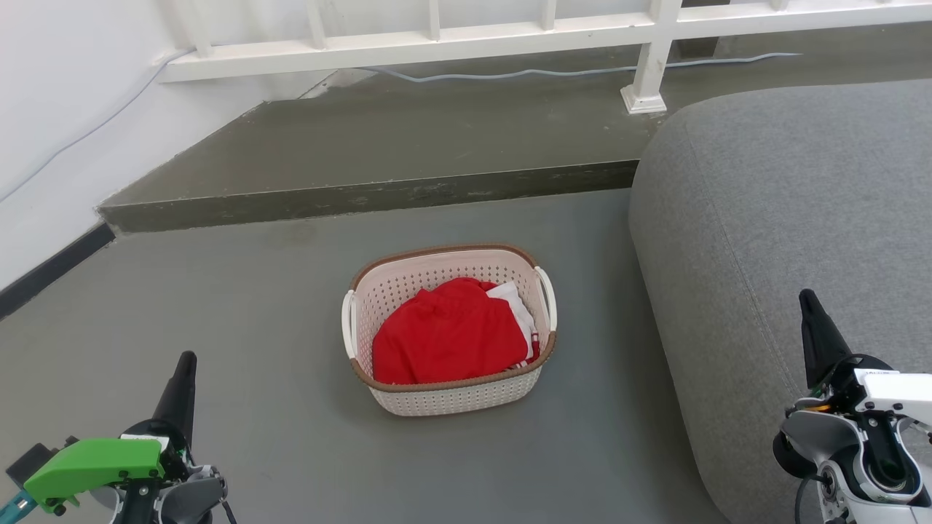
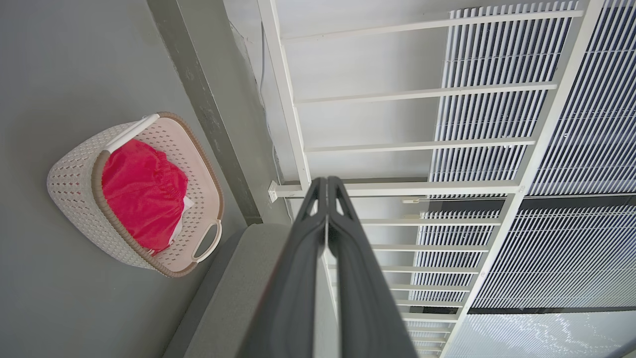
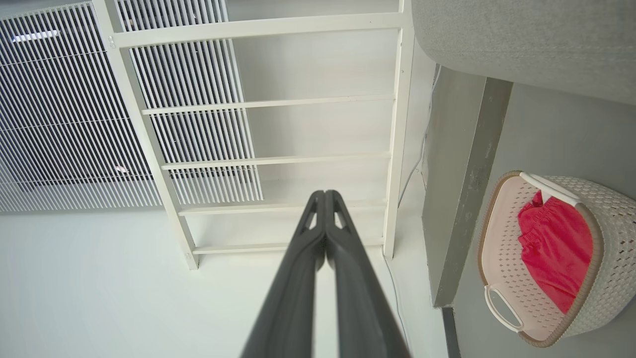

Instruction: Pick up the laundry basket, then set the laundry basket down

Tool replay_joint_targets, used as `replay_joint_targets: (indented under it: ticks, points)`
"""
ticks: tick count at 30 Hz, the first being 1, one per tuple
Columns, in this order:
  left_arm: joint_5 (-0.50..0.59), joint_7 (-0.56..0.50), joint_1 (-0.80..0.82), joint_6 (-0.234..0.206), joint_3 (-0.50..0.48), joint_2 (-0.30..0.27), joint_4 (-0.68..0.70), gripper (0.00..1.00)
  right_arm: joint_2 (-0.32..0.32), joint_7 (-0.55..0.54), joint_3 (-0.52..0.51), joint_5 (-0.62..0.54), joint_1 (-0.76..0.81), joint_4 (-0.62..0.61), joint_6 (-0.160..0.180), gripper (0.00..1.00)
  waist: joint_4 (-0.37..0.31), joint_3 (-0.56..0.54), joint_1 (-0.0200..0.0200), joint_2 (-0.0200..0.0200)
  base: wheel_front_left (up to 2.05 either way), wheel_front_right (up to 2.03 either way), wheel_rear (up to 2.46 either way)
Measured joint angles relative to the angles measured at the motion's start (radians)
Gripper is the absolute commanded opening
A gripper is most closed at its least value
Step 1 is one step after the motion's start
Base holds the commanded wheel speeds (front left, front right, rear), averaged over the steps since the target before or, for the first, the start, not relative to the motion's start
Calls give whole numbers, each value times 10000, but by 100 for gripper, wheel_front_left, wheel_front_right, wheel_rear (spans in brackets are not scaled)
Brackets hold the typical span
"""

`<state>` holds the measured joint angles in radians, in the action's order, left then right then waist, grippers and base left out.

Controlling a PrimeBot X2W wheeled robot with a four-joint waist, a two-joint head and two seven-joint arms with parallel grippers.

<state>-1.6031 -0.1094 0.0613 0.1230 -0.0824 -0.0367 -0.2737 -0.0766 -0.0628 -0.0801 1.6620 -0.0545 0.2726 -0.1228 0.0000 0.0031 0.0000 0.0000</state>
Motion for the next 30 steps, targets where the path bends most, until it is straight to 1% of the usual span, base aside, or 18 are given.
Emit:
replay_joint_targets:
  ticks: [22, 23, 24, 25, 26, 30]
  points:
    - [0, 0, -1, -2, 2, 0, -10, 0, 19, -12, -13, -13, 2, 10, 0, 0, 0, 0, 0, 0, 0, 0, 0]
    - [2, 2, -33, -6, 10, 17, -94, 100, 46, -10, -8, -10, 44, 77, 2, 100, 0, 0, 0, 0, 0, 0, 0]
    - [2, 2, -100, -10, 21, 59, -201, 100, 98, -10, -4, -10, 132, 184, 8, 100, 0, 0, 0, 0, 0, 0, 0]
    - [2, 2, -181, -13, 35, 115, -324, 0, 167, -10, 4, -10, 253, 297, 10, 0, 0, -1, 0, 0, 0, 0, 0]
    - [2, 2, -273, -13, 50, 174, -449, 100, 232, -10, 13, -10, 380, 418, 12, 100, 0, -1, 0, 0, 0, 0, 0]
    - [6, 44, -445, -15, 157, 244, -541, 100, 326, 23, 71, -13, 632, 543, 13, 100, 0, -1, 0, 0, 0, 0, 0]
